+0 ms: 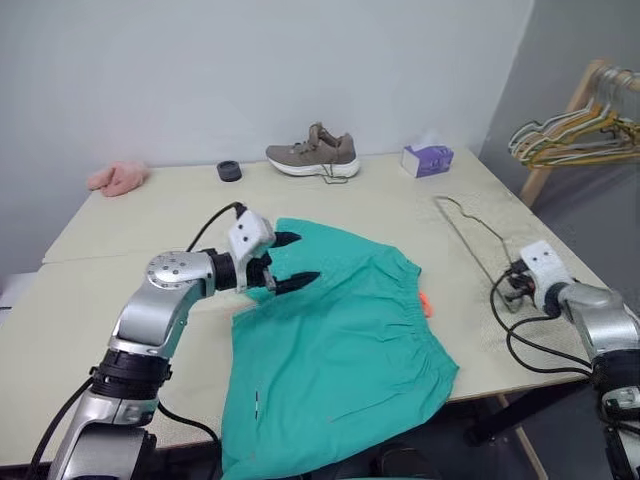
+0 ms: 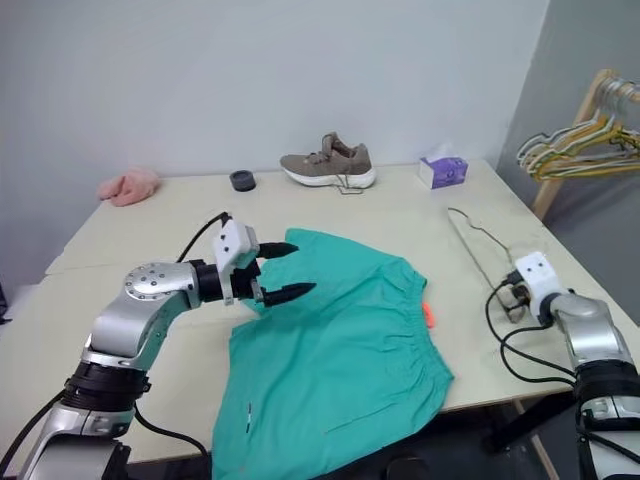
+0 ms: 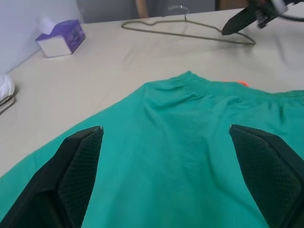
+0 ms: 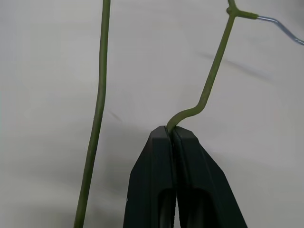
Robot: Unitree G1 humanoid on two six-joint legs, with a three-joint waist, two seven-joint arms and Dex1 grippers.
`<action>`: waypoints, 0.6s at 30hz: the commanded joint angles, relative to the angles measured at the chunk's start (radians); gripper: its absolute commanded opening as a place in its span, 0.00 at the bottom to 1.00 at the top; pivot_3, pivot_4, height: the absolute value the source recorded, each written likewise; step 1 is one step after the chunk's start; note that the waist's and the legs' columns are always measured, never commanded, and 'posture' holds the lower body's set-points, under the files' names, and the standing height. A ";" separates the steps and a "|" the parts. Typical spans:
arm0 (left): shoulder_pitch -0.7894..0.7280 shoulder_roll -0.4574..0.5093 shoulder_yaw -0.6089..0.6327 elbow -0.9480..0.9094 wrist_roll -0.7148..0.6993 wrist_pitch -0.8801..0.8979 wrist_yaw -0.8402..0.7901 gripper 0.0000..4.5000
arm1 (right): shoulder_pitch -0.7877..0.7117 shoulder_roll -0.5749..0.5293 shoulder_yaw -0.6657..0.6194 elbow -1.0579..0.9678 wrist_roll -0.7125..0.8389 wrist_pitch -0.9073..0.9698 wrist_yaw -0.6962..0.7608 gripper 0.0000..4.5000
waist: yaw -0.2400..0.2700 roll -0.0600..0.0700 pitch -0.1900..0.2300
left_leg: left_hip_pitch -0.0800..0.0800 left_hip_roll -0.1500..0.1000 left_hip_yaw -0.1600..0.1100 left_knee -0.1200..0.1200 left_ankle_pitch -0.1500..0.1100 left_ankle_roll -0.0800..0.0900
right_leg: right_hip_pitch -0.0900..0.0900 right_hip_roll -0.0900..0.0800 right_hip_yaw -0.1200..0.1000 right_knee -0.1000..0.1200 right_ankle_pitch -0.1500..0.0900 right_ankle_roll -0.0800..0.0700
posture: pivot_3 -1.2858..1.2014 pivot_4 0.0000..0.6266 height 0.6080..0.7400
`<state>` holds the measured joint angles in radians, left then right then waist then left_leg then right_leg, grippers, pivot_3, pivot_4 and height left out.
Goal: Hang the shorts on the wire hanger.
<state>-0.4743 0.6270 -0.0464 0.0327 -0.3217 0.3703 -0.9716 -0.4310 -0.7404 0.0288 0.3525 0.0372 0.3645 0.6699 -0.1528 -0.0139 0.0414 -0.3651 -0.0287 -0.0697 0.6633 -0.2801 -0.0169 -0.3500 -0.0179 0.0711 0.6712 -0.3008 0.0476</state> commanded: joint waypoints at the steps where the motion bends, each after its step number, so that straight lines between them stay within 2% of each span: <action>1: -0.053 0.023 0.068 0.045 -0.020 0.038 0.022 1.00 | -0.012 -0.053 0.057 -0.208 -0.018 -0.096 0.124 0.01 | 0.001 0.000 0.000 | 0.000 0.000 0.000 0.000 0.000 0.000 | -0.001 0.000 0.000 0.001 0.000 0.000 | 0.45 0.00 1.00; 5: -0.082 0.051 0.119 0.084 -0.103 0.190 -0.015 1.00 | -0.012 -0.112 0.165 -0.318 -0.131 -0.269 0.199 0.01 | 0.006 0.000 0.001 | -0.001 0.000 -0.001 -0.001 0.000 0.000 | -0.002 0.000 -0.001 0.001 -0.001 0.000 | 0.45 0.00 1.00; 11: -0.035 0.140 0.121 0.035 -0.240 0.415 -0.158 1.00 | -0.074 -0.137 0.265 -0.318 -0.292 -0.507 0.207 0.01 | 0.004 0.001 0.003 | -0.001 -0.001 -0.001 -0.001 0.000 0.000 | -0.003 -0.001 -0.001 0.002 -0.001 0.000 | 0.45 0.00 1.00; 18: 0.043 0.176 0.075 -0.050 -0.269 0.488 -0.214 1.00 | -0.172 -0.109 0.286 -0.275 -0.399 -0.735 0.140 0.01 | -0.008 0.002 0.004 | 0.000 0.000 -0.002 -0.001 0.000 -0.001 | -0.003 -0.001 -0.002 0.005 -0.001 -0.003 | 0.44 0.00 1.00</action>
<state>-0.4206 0.7831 0.0253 0.0199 -0.5746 0.8517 -1.1710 -0.5728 -0.8521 0.3318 0.0841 -0.3454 -0.3206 0.8356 -0.1608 -0.0122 0.0454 -0.3651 -0.0290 -0.0714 0.6627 -0.2801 -0.0175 -0.3533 -0.0187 0.0693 0.6760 -0.3023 0.0440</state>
